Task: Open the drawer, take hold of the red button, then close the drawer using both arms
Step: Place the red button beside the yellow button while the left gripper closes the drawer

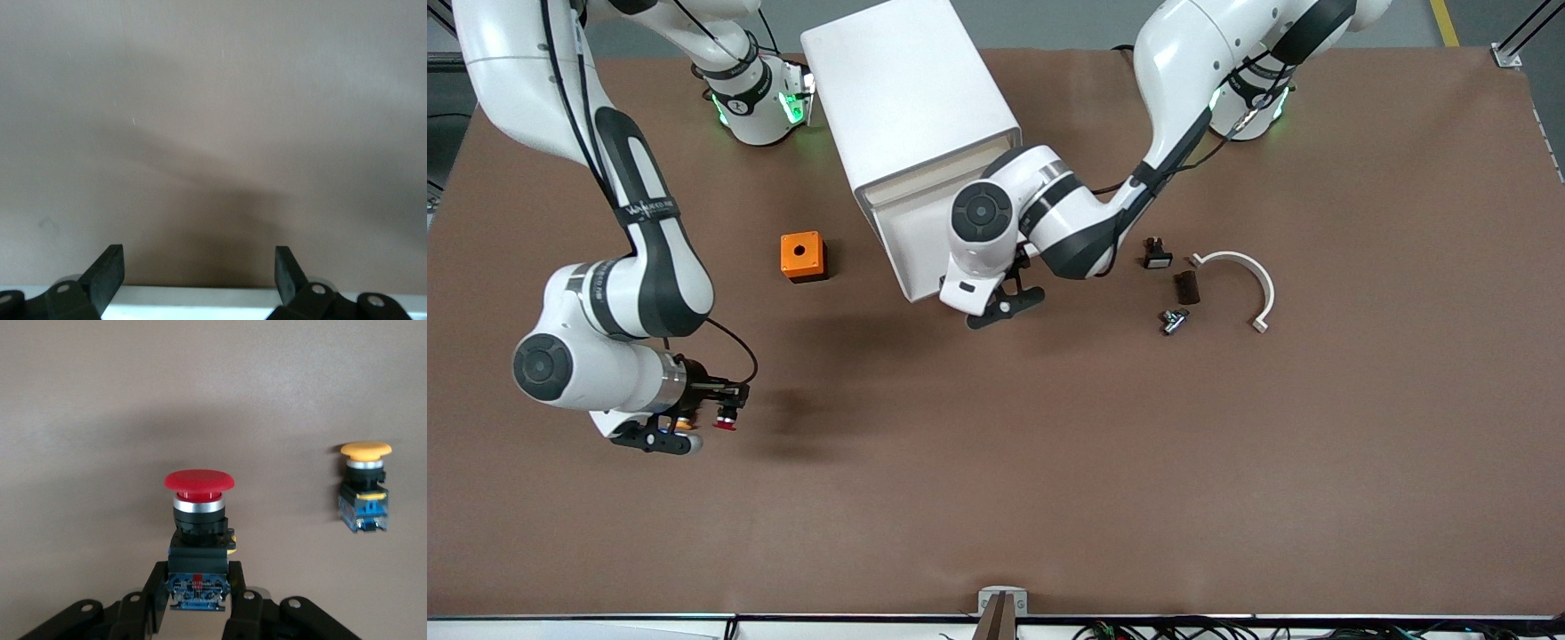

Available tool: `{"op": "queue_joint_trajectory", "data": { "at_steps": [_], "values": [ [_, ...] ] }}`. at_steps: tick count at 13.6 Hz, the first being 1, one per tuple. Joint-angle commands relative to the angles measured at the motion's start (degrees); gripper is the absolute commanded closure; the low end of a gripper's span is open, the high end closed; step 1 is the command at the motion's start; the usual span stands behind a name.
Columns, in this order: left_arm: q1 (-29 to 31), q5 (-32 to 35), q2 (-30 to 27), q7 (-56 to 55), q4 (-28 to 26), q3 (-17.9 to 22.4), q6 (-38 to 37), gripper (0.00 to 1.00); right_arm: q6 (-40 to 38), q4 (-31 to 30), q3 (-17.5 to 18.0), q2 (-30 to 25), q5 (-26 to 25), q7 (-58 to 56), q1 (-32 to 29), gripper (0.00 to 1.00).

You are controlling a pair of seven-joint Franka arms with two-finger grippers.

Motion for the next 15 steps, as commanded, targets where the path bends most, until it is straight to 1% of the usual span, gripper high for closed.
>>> {"op": "queue_joint_trajectory", "data": {
  "at_steps": [1, 5, 7, 8, 9, 10, 12, 13, 14, 15],
  "values": [
    [-2.2, -3.1, -0.2, -2.0, -0.7, 0.2, 0.4, 0.01, 3.4, -1.4, 1.2, 1.5, -1.5, -3.8, -2.4, 0.98],
    [-5.8, -4.4, -0.5, -6.5, -1.5, 0.0, -0.3, 0.01, 11.7, -8.2, 1.2, 1.6, -1.6, -5.9, -3.0, 0.98],
    [-7.7, -8.0, -0.5, -9.4, -1.5, 0.0, -0.6, 0.01, 14.8, -10.1, 1.2, 1.6, -2.1, -6.3, -3.1, 0.98],
    [-8.4, -8.8, -0.5, -10.0, -1.6, 0.0, -0.6, 0.01, 16.3, -11.3, 1.2, 1.6, -2.1, -6.6, -3.1, 0.97],
    [-9.0, -8.8, -0.4, -10.9, -1.6, 0.0, -0.7, 0.01, 16.4, -11.6, 1.2, 1.6, -2.1, -6.6, -3.1, 0.90],
    [-9.4, -8.8, -0.3, -11.7, -1.6, 0.0, -0.7, 0.01, 16.5, -11.5, 1.2, 1.6, -2.1, -6.6, -3.4, 0.73],
    [-9.5, -8.8, -0.6, -11.9, -1.6, 0.1, -1.1, 0.01, 16.3, -11.3, 1.2, 1.6, -2.1, -6.6, -3.7, 0.33],
    [-9.2, -8.8, -0.7, -11.8, -1.5, 0.4, -1.5, 0.01, 15.9, -11.2, 1.1, 1.1, -2.1, -6.7, -3.6, 0.08],
    [-8.3, -8.8, -1.0, -11.5, -1.3, 0.7, -1.5, 0.01, 15.7, -10.9, 1.0, 0.4, -2.1, -6.8, -3.9, 0.00],
    [-6.2, -8.3, -1.2, -11.3, -1.2, 0.7, -1.5, 0.01, 15.0, -10.2, 1.0, -0.6, -2.1, -6.7, -4.3, 0.00]
  ]
}}
